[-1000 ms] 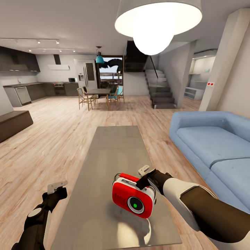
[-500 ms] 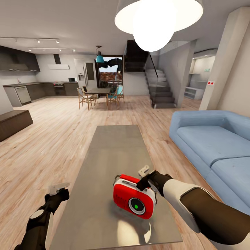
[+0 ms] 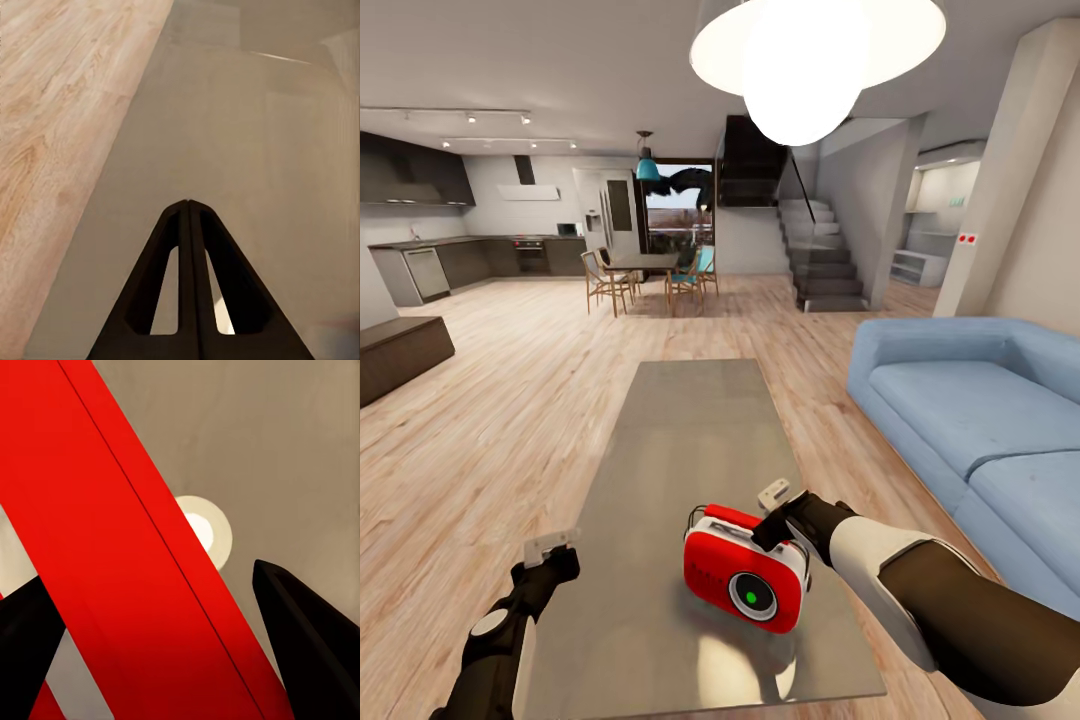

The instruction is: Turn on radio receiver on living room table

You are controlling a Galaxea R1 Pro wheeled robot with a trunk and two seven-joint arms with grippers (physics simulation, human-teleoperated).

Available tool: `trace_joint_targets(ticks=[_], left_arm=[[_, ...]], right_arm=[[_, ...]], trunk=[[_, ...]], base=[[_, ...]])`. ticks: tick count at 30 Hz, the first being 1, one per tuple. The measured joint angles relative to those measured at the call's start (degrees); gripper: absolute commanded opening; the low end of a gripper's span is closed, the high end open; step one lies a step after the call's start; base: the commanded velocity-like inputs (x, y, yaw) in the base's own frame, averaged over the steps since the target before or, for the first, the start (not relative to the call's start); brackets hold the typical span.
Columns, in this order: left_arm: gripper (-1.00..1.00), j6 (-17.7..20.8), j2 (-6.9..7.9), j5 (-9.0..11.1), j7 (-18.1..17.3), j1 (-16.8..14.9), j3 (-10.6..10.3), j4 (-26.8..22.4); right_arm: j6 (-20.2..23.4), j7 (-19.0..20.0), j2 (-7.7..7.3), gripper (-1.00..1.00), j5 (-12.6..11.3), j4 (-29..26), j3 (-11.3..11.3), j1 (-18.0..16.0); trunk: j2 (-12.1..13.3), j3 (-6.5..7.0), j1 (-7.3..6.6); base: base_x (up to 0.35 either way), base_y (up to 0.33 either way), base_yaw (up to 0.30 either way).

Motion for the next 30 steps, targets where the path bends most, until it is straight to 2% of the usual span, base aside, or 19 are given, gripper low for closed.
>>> trace_joint_targets(ticks=[3, 19, 23, 30], left_arm=[[-1.00, 0.0, 0.00, 0.0, 0.1, 0.0, 0.0, 0.0], [-1.00, 0.0, 0.00, 0.0, 0.1, 0.0, 0.0, 0.0], [-1.00, 0.0, 0.00, 0.0, 0.1, 0.0, -0.1, 0.1], [-1.00, 0.0, 0.00, 0.0, 0.1, 0.0, -0.1, 0.1]], right_arm=[[0.0, -0.1, 0.00, -1.00, 0.0, 0.0, 0.0, 0.0], [0.0, -1.3, 0.00, -1.00, 0.0, -0.1, -0.2, 0.0], [-1.7, -5.0, 0.00, -1.00, -0.1, -0.2, -0.2, 0.0], [-2.8, -6.0, 0.00, -1.00, -0.2, -0.1, -0.3, 0.0]], trunk=[[-1.2, -0.54, 0.66], [-1.2, -0.54, 0.66], [-1.2, -0.54, 0.66], [-1.2, -0.54, 0.66]], base=[[0.000, 0.000, 0.000], [0.000, 0.000, 0.000], [0.000, 0.000, 0.000], [0.000, 0.000, 0.000]])
